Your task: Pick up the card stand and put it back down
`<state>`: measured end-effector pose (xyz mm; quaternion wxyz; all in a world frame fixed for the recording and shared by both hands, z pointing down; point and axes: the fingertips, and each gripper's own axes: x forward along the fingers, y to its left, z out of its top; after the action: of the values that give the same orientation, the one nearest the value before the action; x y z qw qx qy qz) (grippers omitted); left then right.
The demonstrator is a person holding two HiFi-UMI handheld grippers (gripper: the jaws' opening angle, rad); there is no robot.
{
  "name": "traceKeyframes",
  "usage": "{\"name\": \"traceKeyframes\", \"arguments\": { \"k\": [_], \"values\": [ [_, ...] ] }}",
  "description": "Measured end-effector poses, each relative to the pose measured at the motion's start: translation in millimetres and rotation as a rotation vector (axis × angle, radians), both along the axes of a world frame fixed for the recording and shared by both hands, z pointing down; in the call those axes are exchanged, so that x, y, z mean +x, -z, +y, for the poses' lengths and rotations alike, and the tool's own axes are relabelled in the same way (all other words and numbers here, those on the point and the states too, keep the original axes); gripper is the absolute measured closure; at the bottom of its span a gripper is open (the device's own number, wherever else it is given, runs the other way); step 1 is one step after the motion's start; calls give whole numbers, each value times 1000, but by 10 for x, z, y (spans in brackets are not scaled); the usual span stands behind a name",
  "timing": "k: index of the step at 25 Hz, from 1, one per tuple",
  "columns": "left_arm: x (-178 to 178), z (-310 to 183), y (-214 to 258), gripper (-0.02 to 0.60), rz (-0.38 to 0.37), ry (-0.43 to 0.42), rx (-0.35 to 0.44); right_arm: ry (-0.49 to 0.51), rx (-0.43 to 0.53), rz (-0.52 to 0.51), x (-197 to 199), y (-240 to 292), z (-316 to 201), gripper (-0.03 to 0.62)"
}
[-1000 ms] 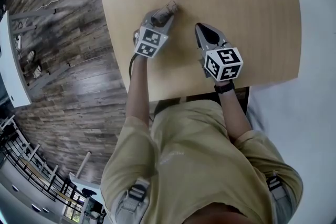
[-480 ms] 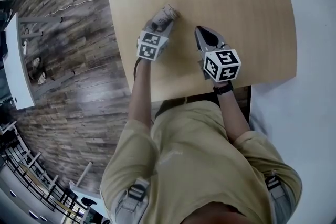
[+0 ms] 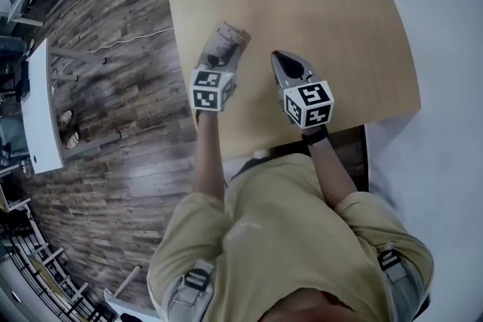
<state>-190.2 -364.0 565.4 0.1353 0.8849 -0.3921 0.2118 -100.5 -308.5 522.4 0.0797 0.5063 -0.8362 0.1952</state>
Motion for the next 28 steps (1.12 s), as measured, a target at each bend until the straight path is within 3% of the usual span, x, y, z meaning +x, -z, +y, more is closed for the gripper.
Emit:
{"name": "traceKeyframes", "arguments": {
  "k": [6,12,21,28],
  "values": [
    [-62,263,1004,489,65,37,160,12,112,0,-79,576,207,589],
    [-225,647,1613,488,130,134,281,-3,202,9,-11,942,448,589],
    [-542,1186,1995,488,176,276,394,-62,315,19,68,1373,771,589],
    [-587,1407,1963,488,162,296,444,-73,351,28,72,1479,931,589]
  ]
}}
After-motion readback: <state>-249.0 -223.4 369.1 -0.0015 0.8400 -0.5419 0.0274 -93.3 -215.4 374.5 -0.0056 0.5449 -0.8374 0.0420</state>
